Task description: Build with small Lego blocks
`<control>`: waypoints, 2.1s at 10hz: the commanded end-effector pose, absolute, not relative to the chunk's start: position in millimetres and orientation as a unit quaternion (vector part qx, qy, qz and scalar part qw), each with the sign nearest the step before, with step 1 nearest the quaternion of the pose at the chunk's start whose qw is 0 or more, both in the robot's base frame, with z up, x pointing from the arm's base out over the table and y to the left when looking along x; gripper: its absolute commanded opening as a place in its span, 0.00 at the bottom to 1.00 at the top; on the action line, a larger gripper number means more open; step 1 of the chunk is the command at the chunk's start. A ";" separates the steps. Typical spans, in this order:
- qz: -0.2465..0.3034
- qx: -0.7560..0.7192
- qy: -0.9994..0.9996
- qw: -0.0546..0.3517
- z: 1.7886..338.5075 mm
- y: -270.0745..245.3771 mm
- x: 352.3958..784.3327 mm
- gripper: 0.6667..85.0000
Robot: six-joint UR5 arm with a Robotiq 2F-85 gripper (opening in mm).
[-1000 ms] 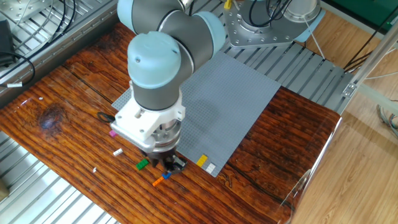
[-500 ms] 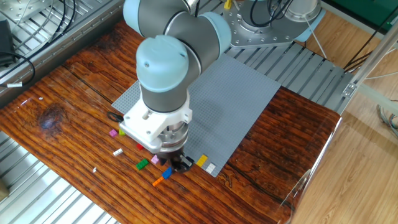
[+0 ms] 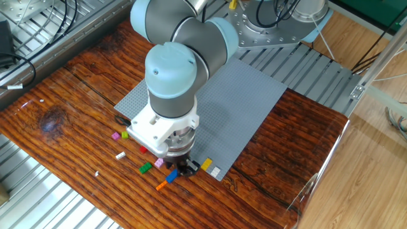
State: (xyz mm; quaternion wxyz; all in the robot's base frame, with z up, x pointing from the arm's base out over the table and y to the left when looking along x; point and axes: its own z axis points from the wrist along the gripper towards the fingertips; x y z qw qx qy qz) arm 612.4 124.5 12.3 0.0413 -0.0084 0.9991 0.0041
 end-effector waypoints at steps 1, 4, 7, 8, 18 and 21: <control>0.011 0.001 0.999 0.048 8.0 126.6 617.7 0.43; 0.016 0.003 0.998 0.053 3.9 129.4 623.0 0.43; 0.009 0.006 0.999 0.053 1.3 126.3 624.5 0.42; 0.009 0.012 0.999 0.050 1.6 126.0 623.2 0.41; 0.019 0.043 0.998 0.047 3.4 131.2 621.4 0.34; 0.019 0.045 0.998 0.050 2.4 131.3 623.8 0.32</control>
